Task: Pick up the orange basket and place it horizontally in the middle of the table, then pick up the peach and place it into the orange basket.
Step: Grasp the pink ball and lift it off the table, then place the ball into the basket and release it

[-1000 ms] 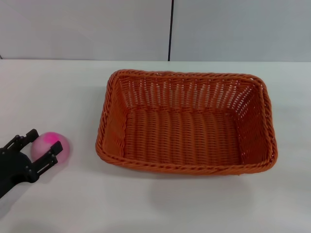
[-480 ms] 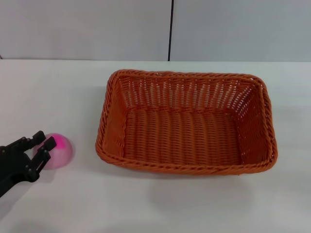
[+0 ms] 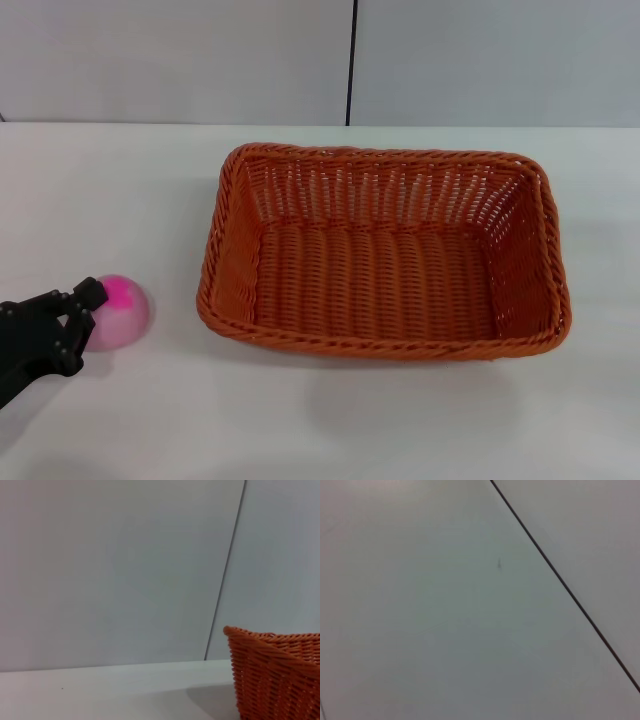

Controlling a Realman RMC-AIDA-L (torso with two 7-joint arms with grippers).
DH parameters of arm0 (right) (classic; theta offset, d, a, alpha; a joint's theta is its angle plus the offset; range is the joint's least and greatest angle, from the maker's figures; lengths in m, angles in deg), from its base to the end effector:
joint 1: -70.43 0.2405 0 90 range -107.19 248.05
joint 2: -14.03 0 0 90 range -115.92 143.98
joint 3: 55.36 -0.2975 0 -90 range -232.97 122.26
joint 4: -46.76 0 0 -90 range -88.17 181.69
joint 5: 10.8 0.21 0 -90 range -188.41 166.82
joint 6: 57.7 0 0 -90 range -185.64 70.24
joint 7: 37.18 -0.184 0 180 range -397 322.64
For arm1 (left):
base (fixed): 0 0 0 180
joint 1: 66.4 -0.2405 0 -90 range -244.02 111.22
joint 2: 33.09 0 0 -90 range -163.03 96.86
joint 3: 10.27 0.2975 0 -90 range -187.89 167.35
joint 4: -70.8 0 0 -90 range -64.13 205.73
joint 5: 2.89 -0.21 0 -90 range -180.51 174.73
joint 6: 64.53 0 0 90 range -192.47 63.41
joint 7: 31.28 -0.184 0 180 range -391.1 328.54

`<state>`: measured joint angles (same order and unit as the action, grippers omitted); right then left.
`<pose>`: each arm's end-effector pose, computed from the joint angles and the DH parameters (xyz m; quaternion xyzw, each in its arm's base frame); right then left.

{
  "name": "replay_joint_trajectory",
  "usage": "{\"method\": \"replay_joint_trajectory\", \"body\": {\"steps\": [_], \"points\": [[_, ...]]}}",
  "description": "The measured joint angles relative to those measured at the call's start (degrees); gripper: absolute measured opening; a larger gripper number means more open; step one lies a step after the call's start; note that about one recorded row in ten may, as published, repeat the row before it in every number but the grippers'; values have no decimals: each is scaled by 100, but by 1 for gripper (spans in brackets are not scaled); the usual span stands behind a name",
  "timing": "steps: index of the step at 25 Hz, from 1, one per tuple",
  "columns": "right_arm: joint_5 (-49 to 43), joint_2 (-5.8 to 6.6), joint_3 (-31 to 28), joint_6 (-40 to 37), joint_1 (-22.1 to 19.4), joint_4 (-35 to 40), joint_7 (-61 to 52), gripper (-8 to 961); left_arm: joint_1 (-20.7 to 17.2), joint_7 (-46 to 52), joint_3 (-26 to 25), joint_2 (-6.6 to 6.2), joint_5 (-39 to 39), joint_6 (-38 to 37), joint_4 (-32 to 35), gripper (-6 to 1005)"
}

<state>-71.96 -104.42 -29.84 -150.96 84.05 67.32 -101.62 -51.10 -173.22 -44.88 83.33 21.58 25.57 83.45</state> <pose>0.3694 0.3068 0.0851 -0.6044 0.2763 0.5656 0.4882 -0.4083 0.2459 -0.0471 -0.8259 -0.2897 -0.2950 0.3833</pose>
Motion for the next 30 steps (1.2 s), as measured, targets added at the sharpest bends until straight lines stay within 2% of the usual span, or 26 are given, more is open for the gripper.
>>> {"method": "replay_joint_trajectory", "body": {"steps": [4,15,17,18,19,21,22,23,25,27,28,30], "points": [[0,14,-14,1,0,-91,1,451,0,23,-11,0,26,42,-27,33],[-1,16,-153,2,-6,-127,1,451,-7,291,-279,-34,492,716,-62,33],[-1,9,-153,1,-7,-131,1,451,-7,437,-282,-35,725,893,-69,33],[-1,9,-153,1,-7,-131,1,451,10,755,-285,4,1297,1227,-224,33],[-1,4,-153,2,-8,-132,1,451,37,855,-286,16,1479,1324,-423,33],[-2,-2,-152,3,-9,-132,1,451,37,855,-286,16,1479,1324,-423,33],[-1,-7,-151,7,-9,-135,1,451,201,952,-268,31,1600,1423,-941,32],[-1,-7,-151,7,-9,-135,1,451,201,952,-268,31,1600,1423,-941,32],[-1,-10,-152,10,-9,-152,1,452,514,973,-207,118,1493,1424,-1178,32],[-1,-7,-167,10,-7,-232,4,452,664,995,-176,161,1401,1384,-1233,32],[-1,-7,-167,10,-7,-232,4,452,881,1023,-89,192,1161,1175,-1402,32],[0,1,-195,10,-4,-269,6,452,1020,1028,-11,190,946,948,-1568,32]]}}
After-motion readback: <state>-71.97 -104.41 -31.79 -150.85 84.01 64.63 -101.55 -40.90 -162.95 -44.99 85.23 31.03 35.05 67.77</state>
